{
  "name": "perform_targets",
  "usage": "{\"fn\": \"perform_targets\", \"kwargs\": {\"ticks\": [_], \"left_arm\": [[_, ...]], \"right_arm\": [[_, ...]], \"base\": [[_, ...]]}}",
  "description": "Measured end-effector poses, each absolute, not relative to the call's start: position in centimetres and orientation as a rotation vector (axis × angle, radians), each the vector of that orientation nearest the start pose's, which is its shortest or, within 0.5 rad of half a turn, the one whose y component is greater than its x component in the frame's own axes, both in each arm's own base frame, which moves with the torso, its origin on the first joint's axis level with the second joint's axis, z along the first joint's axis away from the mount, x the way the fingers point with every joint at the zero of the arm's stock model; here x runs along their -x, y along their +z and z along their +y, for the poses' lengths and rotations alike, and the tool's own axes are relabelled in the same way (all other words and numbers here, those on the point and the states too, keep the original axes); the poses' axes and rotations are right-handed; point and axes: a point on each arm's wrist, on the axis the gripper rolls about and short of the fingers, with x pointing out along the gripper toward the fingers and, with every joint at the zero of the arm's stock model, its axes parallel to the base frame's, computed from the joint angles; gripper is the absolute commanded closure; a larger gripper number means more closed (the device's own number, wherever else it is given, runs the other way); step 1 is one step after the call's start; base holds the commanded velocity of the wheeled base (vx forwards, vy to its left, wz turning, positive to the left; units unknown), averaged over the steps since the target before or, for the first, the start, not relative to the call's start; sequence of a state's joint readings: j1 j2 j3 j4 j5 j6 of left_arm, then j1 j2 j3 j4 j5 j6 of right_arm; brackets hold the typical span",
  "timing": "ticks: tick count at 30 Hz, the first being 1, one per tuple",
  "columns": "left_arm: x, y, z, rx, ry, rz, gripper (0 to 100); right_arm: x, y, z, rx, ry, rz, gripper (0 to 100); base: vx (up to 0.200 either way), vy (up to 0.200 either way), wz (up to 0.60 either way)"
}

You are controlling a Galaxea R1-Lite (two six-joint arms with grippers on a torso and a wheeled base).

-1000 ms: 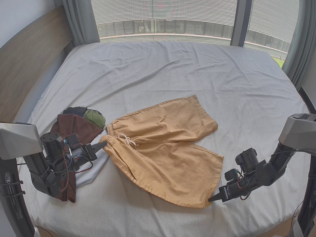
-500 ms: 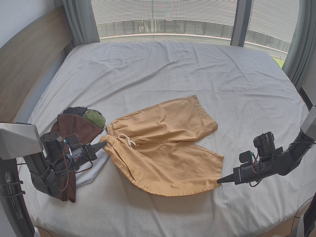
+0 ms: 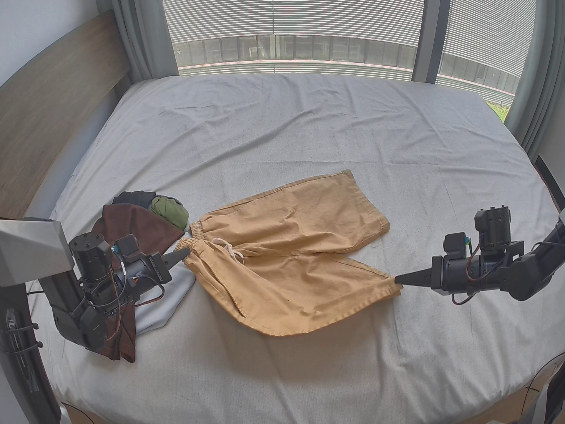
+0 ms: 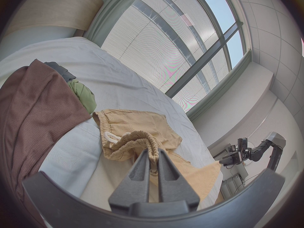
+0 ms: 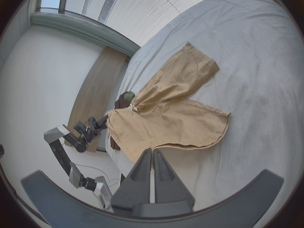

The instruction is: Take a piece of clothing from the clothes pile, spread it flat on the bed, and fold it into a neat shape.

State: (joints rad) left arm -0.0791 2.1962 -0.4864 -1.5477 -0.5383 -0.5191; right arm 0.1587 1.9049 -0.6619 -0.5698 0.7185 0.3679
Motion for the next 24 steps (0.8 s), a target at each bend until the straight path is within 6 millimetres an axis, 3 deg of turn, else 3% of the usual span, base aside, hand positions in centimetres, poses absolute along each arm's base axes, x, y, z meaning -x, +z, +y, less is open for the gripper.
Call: {"fn": "perform_targets", "kwargs": {"ticks": [24], "left_arm": [[-32.7,5.0,-3.8,0.544,-0.545,0.283,100]], "right_arm": [[-32.9,13.5,6.6,-0.614,0.689,0.639,100]], "base": [[0.000,0.000,0.00]]}}
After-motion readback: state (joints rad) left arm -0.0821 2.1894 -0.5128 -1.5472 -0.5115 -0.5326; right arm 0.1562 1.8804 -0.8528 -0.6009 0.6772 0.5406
